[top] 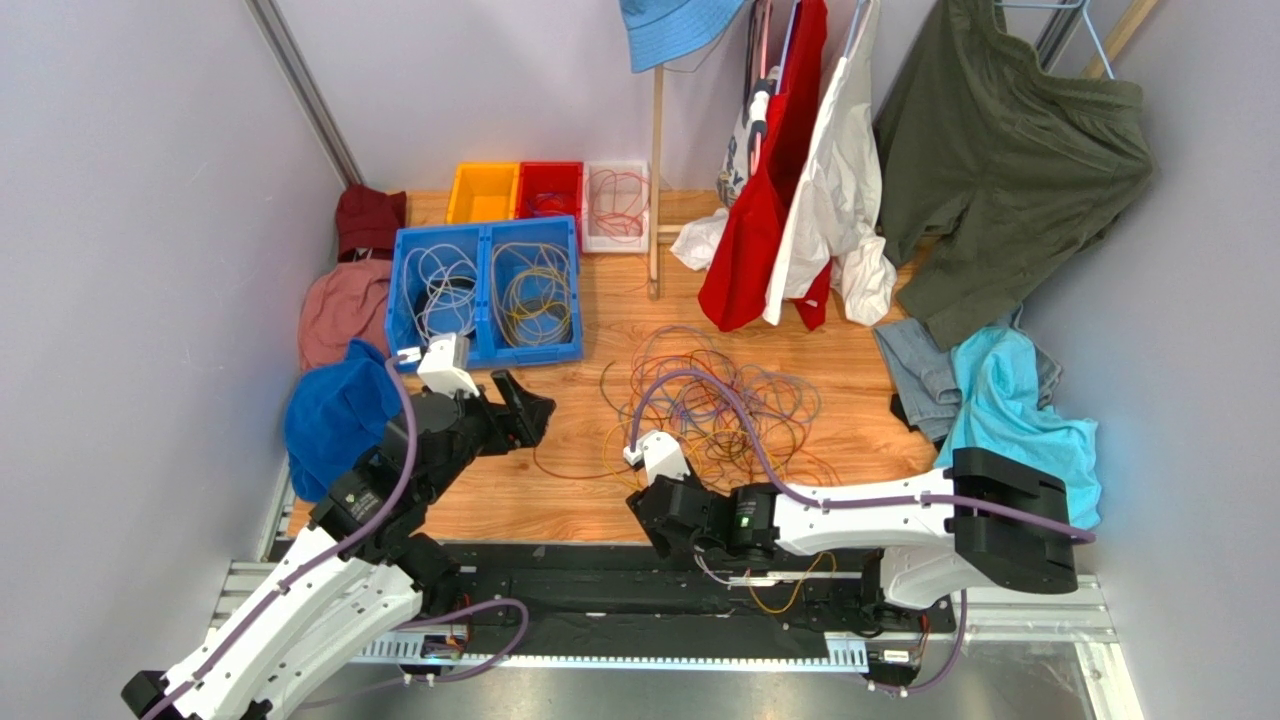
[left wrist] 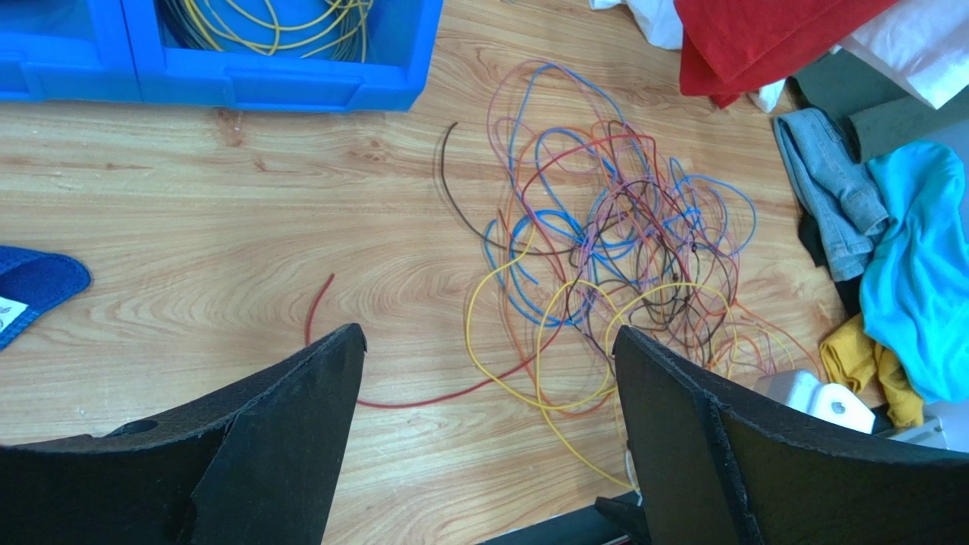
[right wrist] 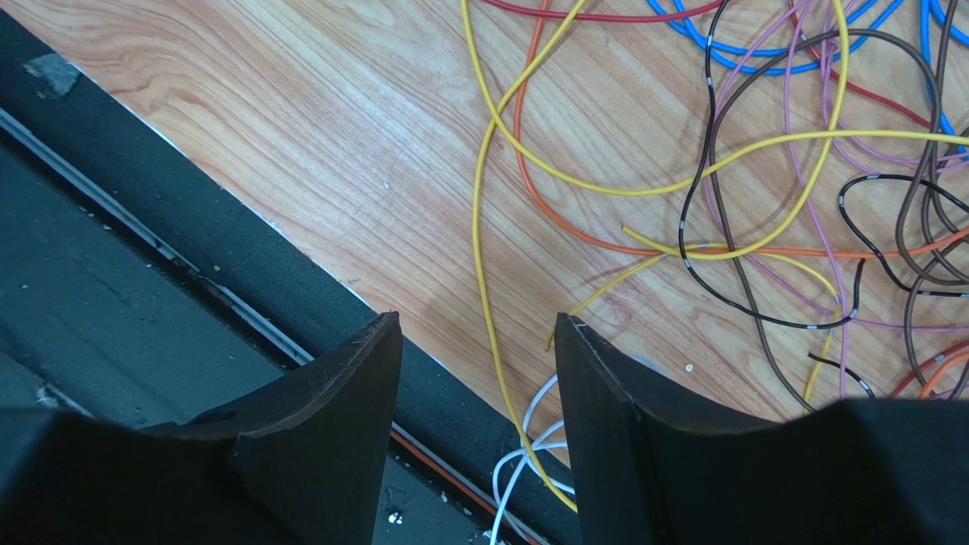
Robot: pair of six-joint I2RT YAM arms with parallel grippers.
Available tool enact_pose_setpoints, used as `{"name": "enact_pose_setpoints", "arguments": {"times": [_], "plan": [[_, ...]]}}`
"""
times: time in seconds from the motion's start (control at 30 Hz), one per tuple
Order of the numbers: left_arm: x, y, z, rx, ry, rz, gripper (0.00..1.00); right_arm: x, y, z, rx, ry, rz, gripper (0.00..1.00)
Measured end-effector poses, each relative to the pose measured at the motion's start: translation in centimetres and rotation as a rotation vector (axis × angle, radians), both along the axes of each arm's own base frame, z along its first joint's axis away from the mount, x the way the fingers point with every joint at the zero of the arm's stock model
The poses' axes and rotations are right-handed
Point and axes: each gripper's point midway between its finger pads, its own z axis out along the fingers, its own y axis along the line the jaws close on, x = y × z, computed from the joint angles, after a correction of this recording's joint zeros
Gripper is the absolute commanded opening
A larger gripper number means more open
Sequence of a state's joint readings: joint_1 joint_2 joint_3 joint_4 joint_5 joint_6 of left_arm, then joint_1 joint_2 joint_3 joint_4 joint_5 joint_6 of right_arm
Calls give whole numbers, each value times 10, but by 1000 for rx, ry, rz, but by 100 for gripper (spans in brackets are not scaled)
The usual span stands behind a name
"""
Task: Untangle the cables
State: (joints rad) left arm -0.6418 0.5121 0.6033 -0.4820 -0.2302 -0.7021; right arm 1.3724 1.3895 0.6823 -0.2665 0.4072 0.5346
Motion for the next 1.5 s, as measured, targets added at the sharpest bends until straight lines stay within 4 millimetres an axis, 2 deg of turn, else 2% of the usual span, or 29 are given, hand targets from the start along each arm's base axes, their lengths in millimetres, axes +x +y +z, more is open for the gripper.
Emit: {"name": "enact_pose_setpoints", "arguments": {"times": [0.23, 0.33, 0.67, 0.87, 0.93, 1.03, 1.1, 1.17, 1.23, 1.3, 1.33, 1.43, 1.5], "plan": [[-1, -2, -1, -13, 5, -4, 89, -3, 0, -21, -58, 13, 3, 55], [-2, -3, -5, -16, 16, -8, 89, -2, 7, -26, -57, 10, 0, 49], [-4, -3, -6, -28, 21, -10, 89, 2, 33, -26, -26, -6, -5, 0], [-5, -2, -3, -38, 10, -10, 88, -3, 24, -21, -53, -8, -3, 0], [-5, -2, -3, -38, 9, -10, 88, -5, 17, -8, -61, -20, 5, 0], [-5, -1, -3, -36, 9, -6, 88, -1, 17, 44, 2, -72, 13, 0], [-6, 0, -4, -32, 10, -2, 88, 7, 25, 103, 104, -134, 16, 0], [-5, 1, -3, -32, 8, 2, 88, 14, 30, 179, 257, -211, 13, 0], [-5, 1, -2, -33, 4, 5, 88, 19, 25, 244, 388, -277, 5, 0], [-5, 2, -1, -33, 1, 7, 88, 22, 11, 301, 488, -339, -7, 0], [-5, 2, -1, -35, 0, 8, 89, 23, 4, 324, 524, -369, -13, 0], [-4, 1, 3, -40, -8, 7, 89, 27, -13, 378, 593, -439, -25, 0], [-3, 0, 6, -47, -17, 7, 90, 28, -20, 400, 606, -473, -21, 0]]}}
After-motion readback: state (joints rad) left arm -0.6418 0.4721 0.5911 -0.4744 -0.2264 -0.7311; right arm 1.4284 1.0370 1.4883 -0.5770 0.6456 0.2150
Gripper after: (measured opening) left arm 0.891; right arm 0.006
